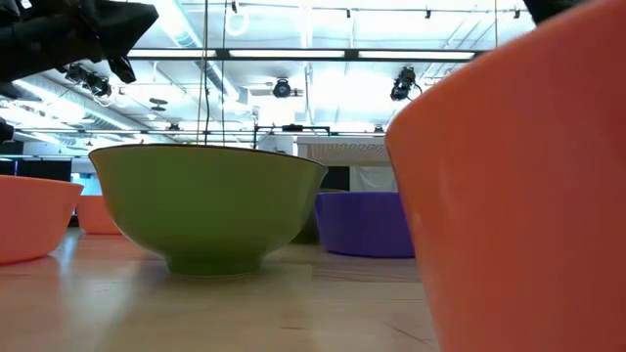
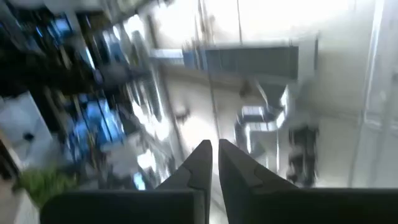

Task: Pick & Place Mini bowls
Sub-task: Put the blue bowl on the shelf

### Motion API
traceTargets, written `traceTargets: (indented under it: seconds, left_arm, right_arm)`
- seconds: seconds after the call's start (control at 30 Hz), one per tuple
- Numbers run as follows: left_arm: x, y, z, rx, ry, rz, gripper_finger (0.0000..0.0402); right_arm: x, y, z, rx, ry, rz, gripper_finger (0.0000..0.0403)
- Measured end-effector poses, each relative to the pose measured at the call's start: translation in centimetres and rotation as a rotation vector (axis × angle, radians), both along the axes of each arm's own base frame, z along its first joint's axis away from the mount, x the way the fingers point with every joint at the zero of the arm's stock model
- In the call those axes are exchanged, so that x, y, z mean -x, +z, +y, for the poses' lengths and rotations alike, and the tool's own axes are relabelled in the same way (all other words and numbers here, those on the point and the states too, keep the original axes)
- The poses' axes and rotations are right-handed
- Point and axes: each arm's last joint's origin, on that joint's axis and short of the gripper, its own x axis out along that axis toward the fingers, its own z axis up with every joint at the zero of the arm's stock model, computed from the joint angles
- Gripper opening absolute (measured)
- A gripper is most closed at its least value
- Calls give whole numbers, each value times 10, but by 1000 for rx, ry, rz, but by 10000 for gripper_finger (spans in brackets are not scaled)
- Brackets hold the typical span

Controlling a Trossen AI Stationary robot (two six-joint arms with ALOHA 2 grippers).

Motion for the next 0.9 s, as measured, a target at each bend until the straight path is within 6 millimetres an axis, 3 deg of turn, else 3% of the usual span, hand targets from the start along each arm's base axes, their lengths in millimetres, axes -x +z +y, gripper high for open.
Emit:
traceTargets:
  seconds: [0.1, 0.17, 0.33, 0.53, 0.7, 0.9]
  left_arm:
    - [0, 0, 1, 0, 56, 1, 39]
    - [0, 0, 2, 2, 75, 2, 39]
    - [0, 0, 2, 10, 57, 0, 39]
    - [0, 0, 1, 31, 42, -4, 39]
    - [0, 0, 1, 27, 28, -4, 39]
    - [0, 0, 1, 29, 35, -6, 39]
  right_arm:
    - [0, 0, 2, 34, 59, 1, 31]
    - [-1, -2, 4, -62, 185, 33, 31]
    - [-5, -8, 10, -651, 758, 259, 31]
    - [3, 4, 11, -1149, 1156, 288, 31]
    - [-11, -6, 14, -1300, 1122, 415, 31]
    - [-40, -7, 17, -1444, 820, 581, 32]
